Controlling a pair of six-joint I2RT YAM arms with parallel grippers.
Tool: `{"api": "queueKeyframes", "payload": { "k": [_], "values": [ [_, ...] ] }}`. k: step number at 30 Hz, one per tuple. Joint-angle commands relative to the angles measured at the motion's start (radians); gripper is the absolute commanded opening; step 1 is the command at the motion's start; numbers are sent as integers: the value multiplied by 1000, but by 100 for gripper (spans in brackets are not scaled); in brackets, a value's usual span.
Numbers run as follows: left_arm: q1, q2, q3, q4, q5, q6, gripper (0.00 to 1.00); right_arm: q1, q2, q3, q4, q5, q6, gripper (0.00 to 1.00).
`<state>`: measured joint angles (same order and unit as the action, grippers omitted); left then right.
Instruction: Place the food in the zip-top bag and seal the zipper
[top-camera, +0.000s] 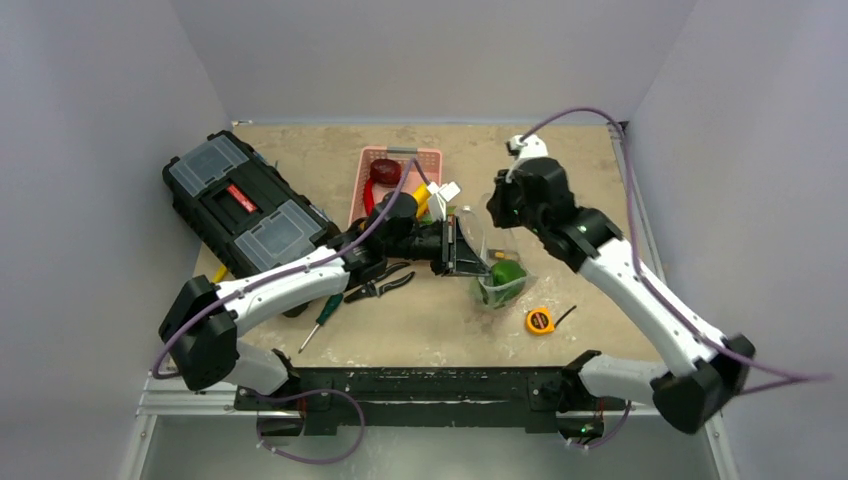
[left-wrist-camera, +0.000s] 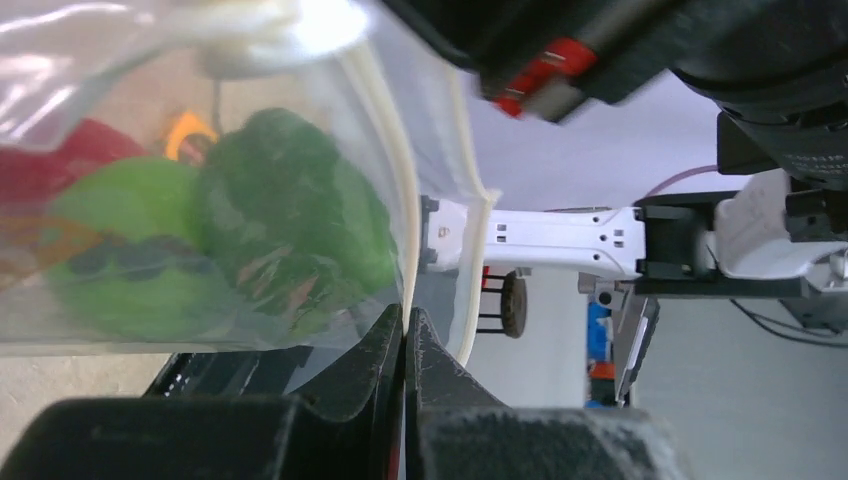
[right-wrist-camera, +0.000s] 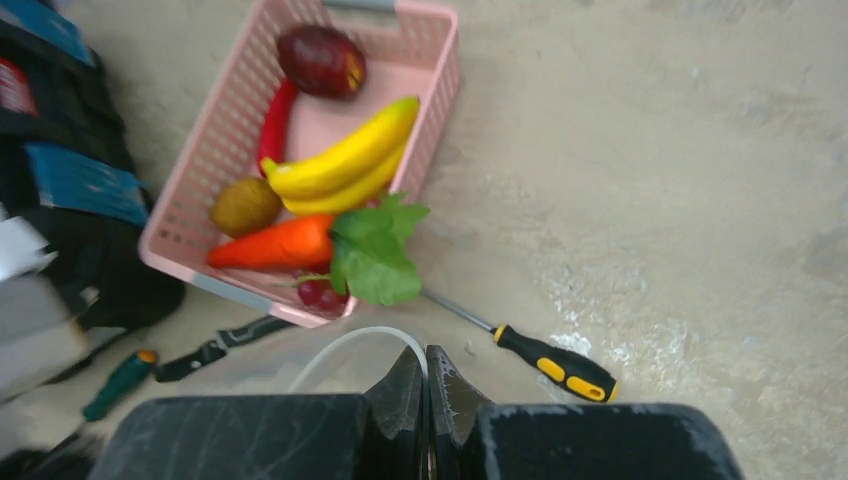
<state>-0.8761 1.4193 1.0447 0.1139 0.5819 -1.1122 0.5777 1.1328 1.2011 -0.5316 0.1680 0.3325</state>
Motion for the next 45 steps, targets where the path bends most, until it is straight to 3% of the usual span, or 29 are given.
{"api": "queueKeyframes", "payload": {
  "k": [1, 4, 11, 15, 22, 27, 31, 38, 45],
  "values": [
    [28, 43, -21, 137, 28, -114, 0, 5, 180, 53, 18, 6, -17, 0],
    [41, 48, 2, 129, 26, -111, 0, 4, 200, 96, -5, 17, -42, 0],
    [31, 13, 42, 71, 42, -68, 0, 5, 43, 50, -92, -15, -116, 0],
    [29, 29, -61, 257, 51, -189, 0, 6, 22, 44, -84, -45, -116, 0],
    [21, 10, -72, 130, 1, -78, 0, 15, 60, 28, -27, -106, -104, 0],
    [-15, -82, -13, 16, -29, 12, 0, 29, -60, 8, -16, -102, -103, 0],
    [-10, -60, -30, -94, -68, 24, 0, 29, -151, -48, 52, -138, -85, 0],
    [-7, 41, -140, -16, -81, 1, 0, 29, -68, -261, 156, -30, -16, 0],
    [-25, -32, 19, -65, -39, 44, 0, 30, -113, -152, 46, 8, -39, 0]
  ]
}}
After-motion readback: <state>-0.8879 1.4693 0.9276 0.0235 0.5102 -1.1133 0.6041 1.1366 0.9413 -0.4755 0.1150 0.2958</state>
